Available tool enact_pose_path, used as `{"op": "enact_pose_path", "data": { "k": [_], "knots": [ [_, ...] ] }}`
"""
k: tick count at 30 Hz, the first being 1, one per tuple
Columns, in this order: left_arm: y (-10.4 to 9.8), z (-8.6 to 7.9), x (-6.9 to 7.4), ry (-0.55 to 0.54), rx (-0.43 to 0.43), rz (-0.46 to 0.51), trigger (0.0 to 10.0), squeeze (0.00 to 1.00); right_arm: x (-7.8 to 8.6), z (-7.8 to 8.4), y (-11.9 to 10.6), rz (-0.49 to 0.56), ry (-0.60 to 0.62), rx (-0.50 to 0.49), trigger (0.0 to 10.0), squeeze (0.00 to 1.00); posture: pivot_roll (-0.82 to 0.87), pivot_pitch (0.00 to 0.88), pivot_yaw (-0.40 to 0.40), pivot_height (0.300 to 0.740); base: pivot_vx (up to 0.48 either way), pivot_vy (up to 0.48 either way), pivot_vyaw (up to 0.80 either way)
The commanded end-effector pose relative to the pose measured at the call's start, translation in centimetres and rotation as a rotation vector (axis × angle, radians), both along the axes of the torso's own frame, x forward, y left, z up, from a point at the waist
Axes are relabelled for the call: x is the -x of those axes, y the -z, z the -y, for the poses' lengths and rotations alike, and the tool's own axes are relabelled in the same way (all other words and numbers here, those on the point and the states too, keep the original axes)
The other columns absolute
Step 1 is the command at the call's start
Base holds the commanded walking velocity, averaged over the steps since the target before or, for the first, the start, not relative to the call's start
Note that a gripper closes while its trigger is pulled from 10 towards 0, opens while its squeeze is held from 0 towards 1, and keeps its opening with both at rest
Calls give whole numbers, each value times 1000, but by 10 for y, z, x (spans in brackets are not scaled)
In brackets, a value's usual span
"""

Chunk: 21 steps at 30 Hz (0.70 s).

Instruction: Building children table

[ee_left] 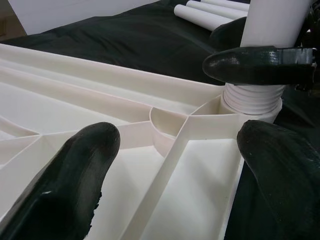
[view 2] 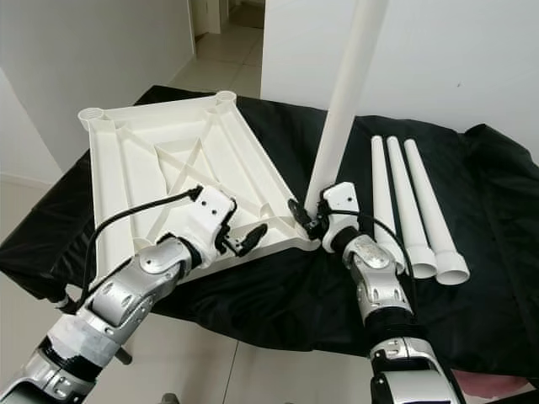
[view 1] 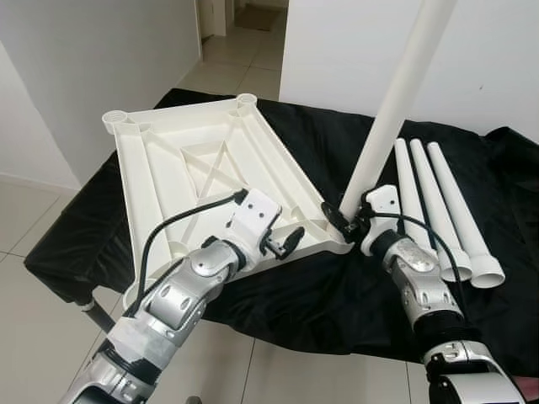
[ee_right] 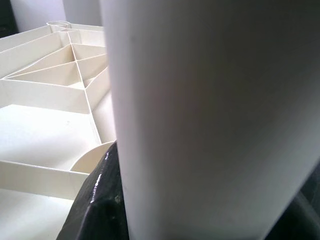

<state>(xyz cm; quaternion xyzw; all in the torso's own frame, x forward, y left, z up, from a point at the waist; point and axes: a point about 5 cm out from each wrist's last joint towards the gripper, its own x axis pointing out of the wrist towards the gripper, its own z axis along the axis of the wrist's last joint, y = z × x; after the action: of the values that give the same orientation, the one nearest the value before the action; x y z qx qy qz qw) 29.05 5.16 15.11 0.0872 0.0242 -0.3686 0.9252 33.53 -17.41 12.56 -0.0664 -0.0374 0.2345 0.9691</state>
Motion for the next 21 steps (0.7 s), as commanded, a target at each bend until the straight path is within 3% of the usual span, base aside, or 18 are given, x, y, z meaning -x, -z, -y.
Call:
{"op": "enact_pose_path", "data": {
  "k": [1,7,13,15,20,21],
  "knots": [
    [3,5,5,158,-25,-24,10000,0,1,6,7,-29,42,15,10000,0,-14,0,-28,740,0,0,0],
    [2,4,5,156,-23,-25,10000,0,1,3,6,-34,91,-45,10000,0,-16,0,-27,740,0,0,0],
    [5,2,8,147,-19,-39,10000,0,6,2,10,-64,286,-152,10000,0,-19,0,-32,740,0,0,0],
    [6,0,8,140,-17,-44,10000,0,14,-5,9,-50,394,-207,10000,0,-25,0,-31,740,0,0,0],
    [5,0,7,136,-14,-45,10000,0,20,-12,7,-40,456,-235,10000,0,-31,0,-27,740,0,0,0],
    [4,1,6,138,-15,-39,10000,0,26,-22,7,-41,524,-275,10000,0,-32,0,-28,740,0,0,0]
  ]
}}
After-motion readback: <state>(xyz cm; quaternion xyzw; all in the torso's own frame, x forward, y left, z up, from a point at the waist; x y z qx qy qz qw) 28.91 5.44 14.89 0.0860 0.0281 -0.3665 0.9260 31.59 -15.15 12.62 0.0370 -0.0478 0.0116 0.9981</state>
